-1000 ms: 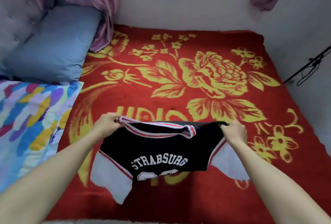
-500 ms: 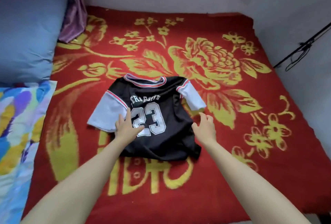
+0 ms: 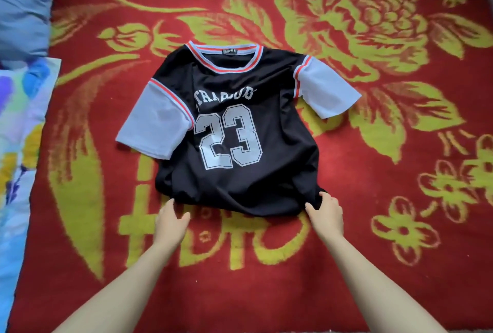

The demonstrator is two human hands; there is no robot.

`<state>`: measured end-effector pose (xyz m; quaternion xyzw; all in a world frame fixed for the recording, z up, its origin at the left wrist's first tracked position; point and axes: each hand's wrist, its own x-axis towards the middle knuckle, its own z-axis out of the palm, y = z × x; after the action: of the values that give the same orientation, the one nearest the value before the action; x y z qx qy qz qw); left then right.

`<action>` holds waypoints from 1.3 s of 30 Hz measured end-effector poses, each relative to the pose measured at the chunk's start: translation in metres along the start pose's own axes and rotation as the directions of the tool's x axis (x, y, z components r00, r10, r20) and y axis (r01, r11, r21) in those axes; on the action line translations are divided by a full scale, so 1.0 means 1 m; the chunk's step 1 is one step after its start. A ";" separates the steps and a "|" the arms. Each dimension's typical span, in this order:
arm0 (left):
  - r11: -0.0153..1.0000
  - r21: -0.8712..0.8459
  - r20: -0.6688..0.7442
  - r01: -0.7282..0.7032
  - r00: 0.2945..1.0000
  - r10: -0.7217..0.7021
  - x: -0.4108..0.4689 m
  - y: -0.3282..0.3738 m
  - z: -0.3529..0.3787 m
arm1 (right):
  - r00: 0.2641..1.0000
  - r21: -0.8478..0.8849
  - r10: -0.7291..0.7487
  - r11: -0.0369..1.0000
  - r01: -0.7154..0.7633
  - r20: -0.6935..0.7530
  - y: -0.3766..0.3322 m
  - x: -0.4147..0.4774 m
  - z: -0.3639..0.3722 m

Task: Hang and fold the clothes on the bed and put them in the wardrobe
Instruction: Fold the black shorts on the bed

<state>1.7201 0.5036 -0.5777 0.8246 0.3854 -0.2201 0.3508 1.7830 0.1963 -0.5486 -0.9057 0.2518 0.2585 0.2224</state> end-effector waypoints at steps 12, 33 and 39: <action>0.715 -0.659 -0.124 0.235 0.903 -0.411 0.049 0.022 0.036 | 0.998 -0.087 -0.010 0.996 0.004 -0.061 0.028 0.054 0.023; 0.758 -0.518 0.353 0.397 0.906 -0.233 -0.035 -0.021 -0.019 | 0.897 0.850 0.341 0.346 -0.397 0.280 0.099 0.022 -0.050; 0.932 -0.116 0.299 0.342 0.907 -0.296 -0.052 -0.061 -0.010 | 0.894 0.828 0.331 0.375 -0.417 0.301 0.123 0.005 -0.039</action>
<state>1.6417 0.5138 -0.5632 0.6793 0.4796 -0.3547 0.4275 1.7303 0.0789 -0.5550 -0.5687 0.5358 0.1738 0.5994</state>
